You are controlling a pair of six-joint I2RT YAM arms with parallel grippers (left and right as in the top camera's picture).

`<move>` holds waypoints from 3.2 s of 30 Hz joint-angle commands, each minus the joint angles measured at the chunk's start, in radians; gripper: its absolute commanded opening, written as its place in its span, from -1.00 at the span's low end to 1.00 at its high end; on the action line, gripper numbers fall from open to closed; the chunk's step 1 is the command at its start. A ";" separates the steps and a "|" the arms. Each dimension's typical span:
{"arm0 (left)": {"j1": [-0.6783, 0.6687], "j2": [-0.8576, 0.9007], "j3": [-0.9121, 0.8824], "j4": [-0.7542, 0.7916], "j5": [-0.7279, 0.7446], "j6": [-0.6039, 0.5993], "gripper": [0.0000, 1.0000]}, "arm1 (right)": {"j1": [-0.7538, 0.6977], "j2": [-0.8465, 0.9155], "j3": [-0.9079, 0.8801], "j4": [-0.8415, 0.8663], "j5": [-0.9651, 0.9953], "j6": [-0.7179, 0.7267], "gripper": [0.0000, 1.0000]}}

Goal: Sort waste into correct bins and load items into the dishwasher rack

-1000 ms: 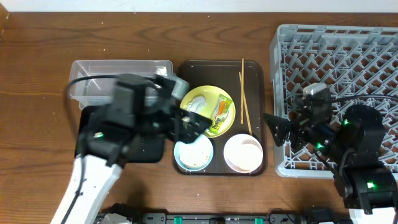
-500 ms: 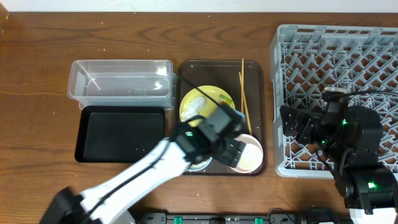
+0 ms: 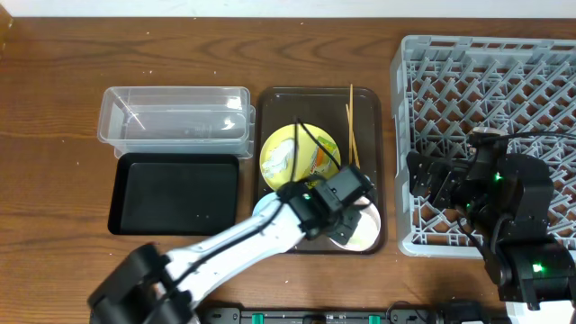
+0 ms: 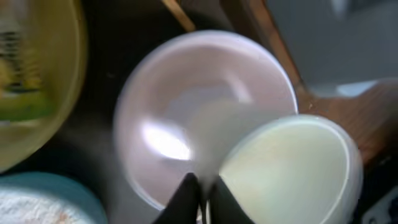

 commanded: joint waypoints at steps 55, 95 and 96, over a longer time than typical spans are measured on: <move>0.841 -0.429 0.008 -0.309 0.466 0.152 0.29 | -0.389 -0.008 0.064 -0.163 -0.021 -0.026 -0.23; 0.445 -0.343 -0.002 -0.336 0.051 0.143 0.29 | -0.425 0.225 0.144 -0.151 -0.523 -0.161 0.78; 0.408 -0.315 -0.007 -0.324 0.029 0.140 0.29 | -0.425 0.214 0.143 -0.146 -0.537 -0.161 0.79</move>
